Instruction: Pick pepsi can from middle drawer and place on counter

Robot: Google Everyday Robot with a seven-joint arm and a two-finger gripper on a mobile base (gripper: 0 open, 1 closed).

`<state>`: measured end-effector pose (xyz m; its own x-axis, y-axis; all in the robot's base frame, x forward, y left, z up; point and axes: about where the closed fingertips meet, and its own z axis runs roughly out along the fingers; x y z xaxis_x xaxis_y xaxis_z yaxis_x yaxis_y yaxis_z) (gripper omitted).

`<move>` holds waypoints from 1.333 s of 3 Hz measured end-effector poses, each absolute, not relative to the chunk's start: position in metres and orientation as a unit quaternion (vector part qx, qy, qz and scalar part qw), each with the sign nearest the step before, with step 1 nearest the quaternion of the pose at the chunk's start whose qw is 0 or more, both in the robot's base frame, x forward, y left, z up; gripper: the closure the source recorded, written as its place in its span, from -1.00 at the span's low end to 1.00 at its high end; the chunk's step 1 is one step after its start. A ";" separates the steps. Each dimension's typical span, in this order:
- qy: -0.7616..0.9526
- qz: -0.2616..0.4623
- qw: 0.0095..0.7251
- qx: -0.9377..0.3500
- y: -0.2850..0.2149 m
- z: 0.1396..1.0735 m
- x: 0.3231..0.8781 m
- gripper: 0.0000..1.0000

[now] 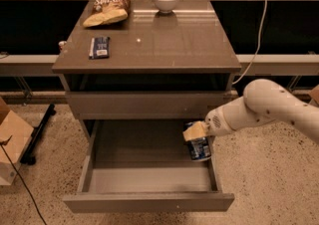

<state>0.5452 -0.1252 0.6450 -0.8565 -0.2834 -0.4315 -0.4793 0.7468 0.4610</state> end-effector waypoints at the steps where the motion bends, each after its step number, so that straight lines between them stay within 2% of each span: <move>1: 0.899 0.268 0.231 -0.256 -0.156 0.712 0.556 1.00; 2: 0.877 0.238 0.290 -0.301 -0.178 0.780 0.574 1.00; 4: 0.838 0.202 0.357 -0.360 -0.200 0.884 0.630 1.00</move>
Offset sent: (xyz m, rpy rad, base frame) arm 0.0508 -0.0826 0.2258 -0.0956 -0.5115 0.1506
